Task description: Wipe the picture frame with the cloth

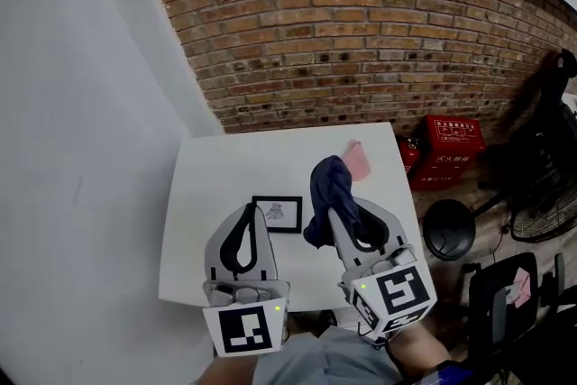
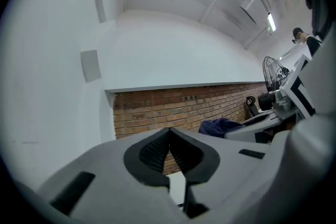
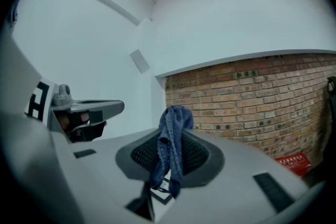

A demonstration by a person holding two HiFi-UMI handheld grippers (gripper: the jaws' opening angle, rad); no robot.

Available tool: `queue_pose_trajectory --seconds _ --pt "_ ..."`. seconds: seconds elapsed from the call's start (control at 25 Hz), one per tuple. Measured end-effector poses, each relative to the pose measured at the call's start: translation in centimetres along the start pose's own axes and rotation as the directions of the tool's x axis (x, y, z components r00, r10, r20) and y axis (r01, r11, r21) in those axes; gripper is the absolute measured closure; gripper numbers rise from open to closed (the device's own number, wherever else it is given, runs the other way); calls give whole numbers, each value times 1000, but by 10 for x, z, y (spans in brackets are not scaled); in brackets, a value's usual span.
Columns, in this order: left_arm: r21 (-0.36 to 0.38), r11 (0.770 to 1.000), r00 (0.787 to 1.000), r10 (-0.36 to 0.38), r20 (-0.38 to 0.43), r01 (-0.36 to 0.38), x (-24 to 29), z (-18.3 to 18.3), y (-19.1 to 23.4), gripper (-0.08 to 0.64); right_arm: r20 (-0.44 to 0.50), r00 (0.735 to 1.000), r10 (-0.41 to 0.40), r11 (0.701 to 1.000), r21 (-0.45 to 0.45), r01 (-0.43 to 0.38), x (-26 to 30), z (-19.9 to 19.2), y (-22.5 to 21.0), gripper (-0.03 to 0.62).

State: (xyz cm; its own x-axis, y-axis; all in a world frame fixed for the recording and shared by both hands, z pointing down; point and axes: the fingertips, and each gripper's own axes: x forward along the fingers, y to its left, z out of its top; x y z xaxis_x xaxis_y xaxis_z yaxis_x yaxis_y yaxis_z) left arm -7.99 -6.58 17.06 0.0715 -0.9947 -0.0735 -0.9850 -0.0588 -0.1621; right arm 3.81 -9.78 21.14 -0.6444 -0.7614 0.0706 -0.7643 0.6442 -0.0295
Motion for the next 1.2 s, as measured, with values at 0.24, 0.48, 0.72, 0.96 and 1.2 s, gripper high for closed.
queue_pose_trajectory --seconds 0.24,0.48,0.72,0.96,1.2 --pt "-8 1000 1000 -8 3 8 -2 2 -4 551 3 1000 7 1000 -15 -7 -3 -3 3 506" --pt "-9 1000 1000 -21 -9 21 0 -4 -7 551 9 1000 -4 999 -48 5 0 -5 3 509" --pt "-8 1000 1000 -19 -4 19 -1 -4 -8 551 11 1000 2 999 -32 -1 -4 -9 3 509" --pt "-10 1000 1000 -19 -10 19 0 -6 -6 551 7 1000 6 1000 -28 -5 0 -11 4 509" --pt "-8 1000 1000 -17 -12 17 1 -9 -7 551 7 1000 8 1000 -25 -8 1 -15 3 509"
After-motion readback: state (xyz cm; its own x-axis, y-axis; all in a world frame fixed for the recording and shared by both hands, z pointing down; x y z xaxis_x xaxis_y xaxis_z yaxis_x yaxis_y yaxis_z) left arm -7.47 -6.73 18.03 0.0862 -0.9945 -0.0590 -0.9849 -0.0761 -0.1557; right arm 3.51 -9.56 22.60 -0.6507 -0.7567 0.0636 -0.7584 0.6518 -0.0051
